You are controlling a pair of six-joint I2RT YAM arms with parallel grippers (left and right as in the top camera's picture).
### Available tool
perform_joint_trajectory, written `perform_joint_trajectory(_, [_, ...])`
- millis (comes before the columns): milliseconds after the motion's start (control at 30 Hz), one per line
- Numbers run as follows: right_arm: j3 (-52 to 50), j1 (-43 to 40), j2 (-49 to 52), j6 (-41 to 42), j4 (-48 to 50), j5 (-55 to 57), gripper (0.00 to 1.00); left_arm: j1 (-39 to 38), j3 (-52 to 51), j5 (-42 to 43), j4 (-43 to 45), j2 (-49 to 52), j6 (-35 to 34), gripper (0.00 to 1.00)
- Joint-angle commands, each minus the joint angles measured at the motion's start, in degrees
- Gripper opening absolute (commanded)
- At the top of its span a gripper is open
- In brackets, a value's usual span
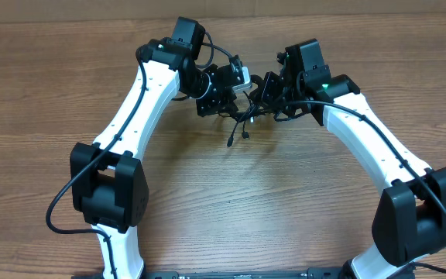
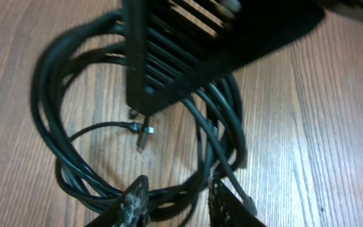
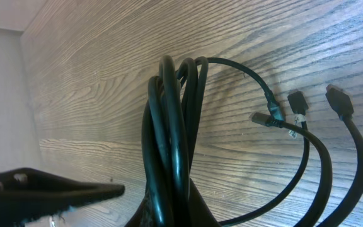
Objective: Untangle cables
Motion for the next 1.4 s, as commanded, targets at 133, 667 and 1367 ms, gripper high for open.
perform_joint_trajectory(133, [0.72, 0.11, 0.11, -0.42, -0.98, -0.46, 0.04, 0.59, -2.80, 2.51, -0.52, -0.07, 7.06, 0.30])
perform_joint_trajectory(667, [0.72, 0.11, 0.11, -0.39, -1.60, -0.46, 0.03, 0.61, -11.15, 10.36, 6.93, -0.07, 9.99, 0.04])
perform_joint_trajectory(1367, [0.70, -5.31, 0.13, -2.38, -11.06, 5.40, 0.04, 12.37, -4.61, -12.02, 12.63, -3.54, -63.78, 0.04])
